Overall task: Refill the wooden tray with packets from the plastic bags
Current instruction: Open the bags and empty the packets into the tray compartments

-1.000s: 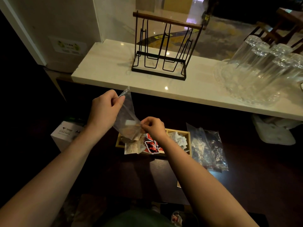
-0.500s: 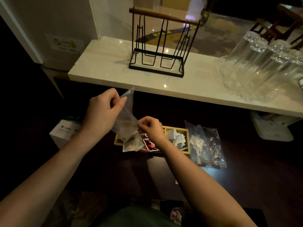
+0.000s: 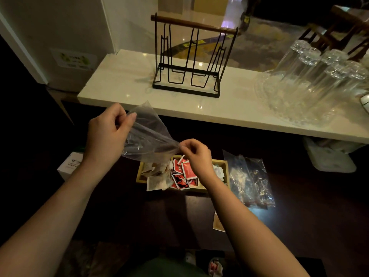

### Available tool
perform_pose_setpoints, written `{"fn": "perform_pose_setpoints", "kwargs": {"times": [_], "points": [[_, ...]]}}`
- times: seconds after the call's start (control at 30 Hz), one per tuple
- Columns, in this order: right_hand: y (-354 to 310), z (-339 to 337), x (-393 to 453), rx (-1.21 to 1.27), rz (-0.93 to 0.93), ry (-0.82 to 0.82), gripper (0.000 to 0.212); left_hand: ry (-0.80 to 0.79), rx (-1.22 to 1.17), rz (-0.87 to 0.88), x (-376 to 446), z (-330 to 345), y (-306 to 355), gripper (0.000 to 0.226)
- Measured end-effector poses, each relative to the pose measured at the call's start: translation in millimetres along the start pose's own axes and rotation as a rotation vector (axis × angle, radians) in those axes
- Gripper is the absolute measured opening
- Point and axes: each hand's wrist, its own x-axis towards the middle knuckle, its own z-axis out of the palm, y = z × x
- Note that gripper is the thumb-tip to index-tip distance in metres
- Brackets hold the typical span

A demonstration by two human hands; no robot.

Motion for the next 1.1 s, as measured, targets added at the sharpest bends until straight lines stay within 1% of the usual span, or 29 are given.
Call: {"fn": "perform_pose_setpoints", "kwargs": {"times": [0.13, 0.23, 0.3, 0.33, 0.37, 0.47, 0.53, 0.63, 0.7, 0.77, 0.83, 0.93, 1.03, 1.1], "points": [[9, -27, -3, -0.098, -0.103, 0.120, 0.010, -0.033, 0.027, -0.045, -5, 14, -13, 0.028], [25, -50, -10, -0.170, -0.067, 0.216, 0.008, -0.105, 0.033, -0.101, -13, 29, -27, 0.020], [40, -68, -15, -0.218, -0.036, 0.338, 0.006, -0.191, 0.055, -0.118, -23, 43, -38, 0.014], [48, -78, -19, -0.240, -0.021, 0.401, 0.005, -0.250, 0.110, -0.099, -29, 51, -45, 0.014], [56, -89, -23, -0.259, -0.004, 0.463, 0.004, -0.333, 0.179, -0.073, -37, 60, -52, 0.020], [78, -121, -42, -0.344, 0.075, 0.600, 0.003, -0.629, 0.324, -0.035, -63, 87, -73, 0.057], [91, -141, -55, -0.423, 0.132, 0.672, 0.007, -0.749, 0.424, 0.010, -81, 106, -90, 0.077], [106, -164, -71, -0.497, 0.251, 0.779, 0.014, -0.787, 0.578, 0.132, -98, 129, -109, 0.096], [114, -173, -79, -0.545, 0.326, 0.816, 0.017, -0.763, 0.630, 0.207, -102, 138, -115, 0.100], [119, -176, -85, -0.611, 0.388, 0.798, 0.019, -0.748, 0.642, 0.235, -101, 143, -116, 0.096], [124, -172, -88, -0.660, 0.438, 0.739, 0.023, -0.732, 0.611, 0.232, -97, 147, -116, 0.087], [132, -164, -89, -0.721, 0.497, 0.581, 0.031, -0.711, 0.532, 0.234, -92, 152, -116, 0.073], [138, -162, -89, -0.791, 0.566, 0.426, 0.041, -0.706, 0.516, 0.259, -92, 151, -123, 0.067], [138, -161, -89, -0.839, 0.591, 0.418, 0.047, -0.691, 0.528, 0.271, -91, 149, -128, 0.062]]}}
